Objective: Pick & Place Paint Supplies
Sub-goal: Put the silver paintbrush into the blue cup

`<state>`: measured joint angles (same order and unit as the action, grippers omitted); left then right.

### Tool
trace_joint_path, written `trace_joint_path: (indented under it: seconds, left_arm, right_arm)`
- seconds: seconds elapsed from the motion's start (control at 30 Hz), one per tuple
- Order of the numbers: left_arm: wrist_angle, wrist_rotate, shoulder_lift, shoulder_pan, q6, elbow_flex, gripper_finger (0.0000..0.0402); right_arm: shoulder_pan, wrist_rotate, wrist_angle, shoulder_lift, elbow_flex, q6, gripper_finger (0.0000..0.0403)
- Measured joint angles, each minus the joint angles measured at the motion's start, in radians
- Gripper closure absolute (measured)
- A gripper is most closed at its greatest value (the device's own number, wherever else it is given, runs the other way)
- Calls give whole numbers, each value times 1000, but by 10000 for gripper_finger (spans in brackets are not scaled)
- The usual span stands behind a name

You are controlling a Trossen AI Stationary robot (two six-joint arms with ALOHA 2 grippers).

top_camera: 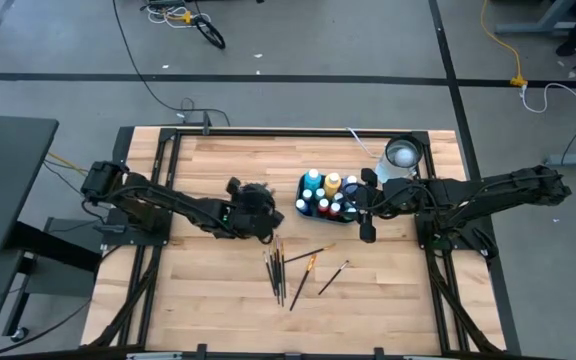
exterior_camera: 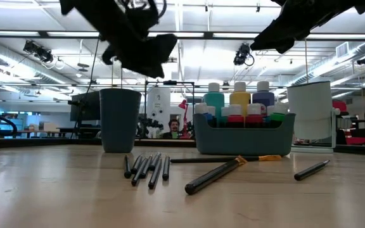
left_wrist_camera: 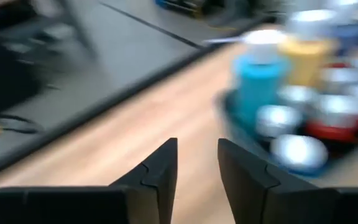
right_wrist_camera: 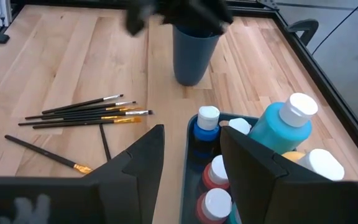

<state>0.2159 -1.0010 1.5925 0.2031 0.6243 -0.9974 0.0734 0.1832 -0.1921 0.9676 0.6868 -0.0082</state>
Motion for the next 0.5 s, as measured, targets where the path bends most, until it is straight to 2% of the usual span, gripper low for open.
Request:
trace_joint_path:
  seconds: [0.17,0.37,0.5]
  left_arm:
    - [-3,189,0,46,2,-54,270]
    - [2,400,2,95,109,-58,273]
    - [10,498,12,122,128,-59,274]
  right_arm:
    - [0,0,-2,0,0,0,241]
    - [0,0,1,0,0,0,241]
    - [0,0,12,0,0,-4,241]
